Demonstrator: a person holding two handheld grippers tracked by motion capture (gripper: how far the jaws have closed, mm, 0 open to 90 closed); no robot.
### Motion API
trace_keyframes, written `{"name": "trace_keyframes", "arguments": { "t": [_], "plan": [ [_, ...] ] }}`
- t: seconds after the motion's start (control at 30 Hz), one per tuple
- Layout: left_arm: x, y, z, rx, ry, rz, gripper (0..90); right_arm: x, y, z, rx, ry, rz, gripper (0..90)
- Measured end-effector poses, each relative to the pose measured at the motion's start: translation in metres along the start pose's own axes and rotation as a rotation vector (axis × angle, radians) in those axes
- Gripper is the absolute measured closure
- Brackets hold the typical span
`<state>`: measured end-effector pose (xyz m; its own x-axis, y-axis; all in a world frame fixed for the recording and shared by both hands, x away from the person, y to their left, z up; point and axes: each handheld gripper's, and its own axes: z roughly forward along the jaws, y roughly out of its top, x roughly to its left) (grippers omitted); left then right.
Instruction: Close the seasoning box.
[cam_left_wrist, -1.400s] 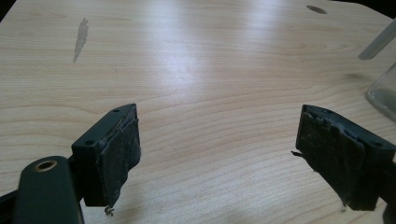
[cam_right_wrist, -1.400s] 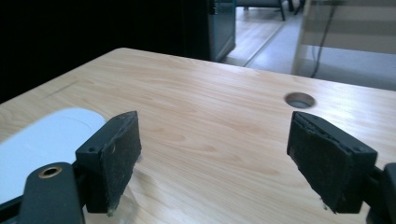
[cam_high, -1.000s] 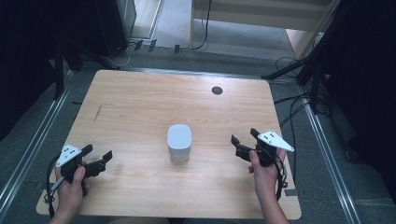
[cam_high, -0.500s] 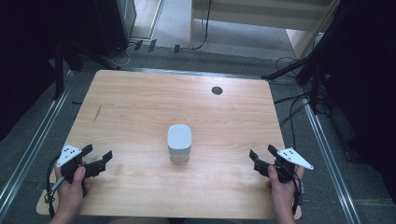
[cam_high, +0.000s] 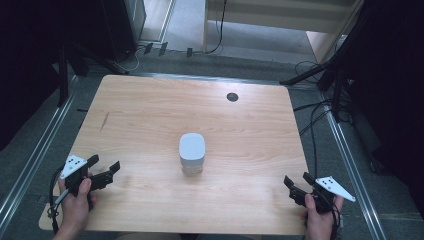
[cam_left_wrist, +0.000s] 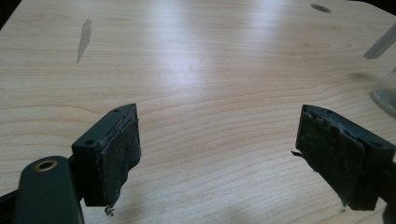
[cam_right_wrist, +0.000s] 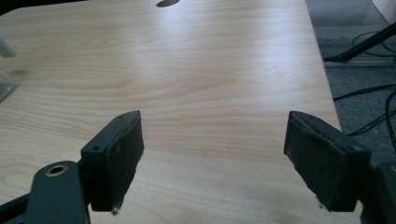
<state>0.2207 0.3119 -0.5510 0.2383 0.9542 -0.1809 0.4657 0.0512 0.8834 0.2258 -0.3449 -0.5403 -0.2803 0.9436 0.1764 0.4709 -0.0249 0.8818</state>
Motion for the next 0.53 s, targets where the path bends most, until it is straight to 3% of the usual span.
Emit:
{"name": "trace_keyframes", "arguments": {
  "t": [0.17, 0.23, 0.53],
  "plan": [
    [0.000, 0.000, 0.000, -0.001, 0.003, 0.003, 13.9, -0.007, -0.006, -0.007, -0.004, -0.006, 0.011, 20.3],
    [0.000, 0.000, 0.000, 0.000, 0.002, 0.004, 13.9, -0.012, -0.010, -0.010, -0.010, -0.003, 0.039, 21.1],
    [0.001, 0.000, 0.000, -0.003, 0.007, -0.011, 14.0, -0.008, -0.010, -0.009, -0.012, -0.003, 0.030, 21.2]
  ]
}}
